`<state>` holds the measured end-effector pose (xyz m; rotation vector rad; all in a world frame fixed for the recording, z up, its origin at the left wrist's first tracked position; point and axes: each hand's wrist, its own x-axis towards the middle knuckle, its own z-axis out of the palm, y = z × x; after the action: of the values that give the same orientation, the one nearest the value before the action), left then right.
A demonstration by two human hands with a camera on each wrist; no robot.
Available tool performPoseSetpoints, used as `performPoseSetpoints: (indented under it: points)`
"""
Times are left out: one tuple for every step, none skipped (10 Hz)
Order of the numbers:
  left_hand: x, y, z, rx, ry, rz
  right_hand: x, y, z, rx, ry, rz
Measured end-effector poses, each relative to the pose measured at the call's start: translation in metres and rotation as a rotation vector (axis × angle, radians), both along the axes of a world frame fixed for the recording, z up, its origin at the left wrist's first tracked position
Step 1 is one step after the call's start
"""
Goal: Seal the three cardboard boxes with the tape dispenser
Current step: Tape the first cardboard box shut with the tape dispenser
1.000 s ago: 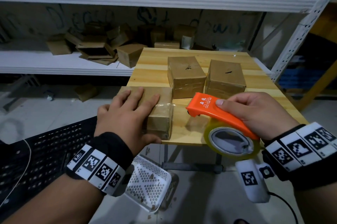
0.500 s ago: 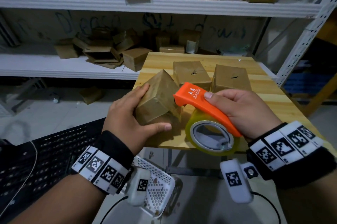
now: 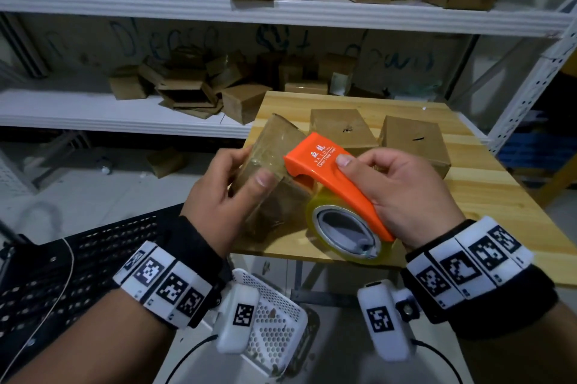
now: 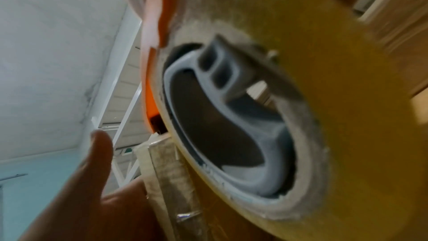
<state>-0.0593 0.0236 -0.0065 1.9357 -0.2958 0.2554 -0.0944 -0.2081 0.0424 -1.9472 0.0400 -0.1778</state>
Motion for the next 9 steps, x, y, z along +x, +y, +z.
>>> performPoseSetpoints:
  points:
    - [0.012, -0.003, 0.008, -0.037, 0.111, 0.104, -0.004, 0.013, 0.004, 0.034, -0.022, 0.048]
    - [0.02, -0.002, 0.01, -0.233, 0.283, 0.023, -0.006, 0.023, 0.007, 0.068, -0.025, 0.091]
    - [0.013, -0.009, 0.02, -0.393, 0.345, 0.039, -0.006, 0.028, 0.01, 0.07, -0.035, 0.105]
    - [0.008, -0.007, 0.017, -0.163, 0.189, 0.097, -0.004, 0.032, 0.008, 0.056, -0.033, 0.111]
    - [0.009, 0.0, 0.011, -0.002, 0.123, 0.136, -0.003, 0.035, 0.006, 0.083, -0.024, 0.099]
    - [0.011, 0.001, 0.012, -0.013, 0.177, 0.162, -0.005, 0.033, 0.009, 0.07, -0.009, 0.108]
    - [0.007, -0.005, 0.019, -0.19, 0.282, 0.169, -0.008, 0.03, 0.012, 0.04, -0.017, 0.107]
    - [0.008, -0.01, 0.019, -0.467, 0.328, 0.167, -0.011, 0.03, 0.014, -0.025, -0.03, 0.092]
    - [0.009, -0.009, 0.02, -0.48, 0.323, 0.216, -0.012, 0.026, 0.017, -0.096, -0.036, 0.077]
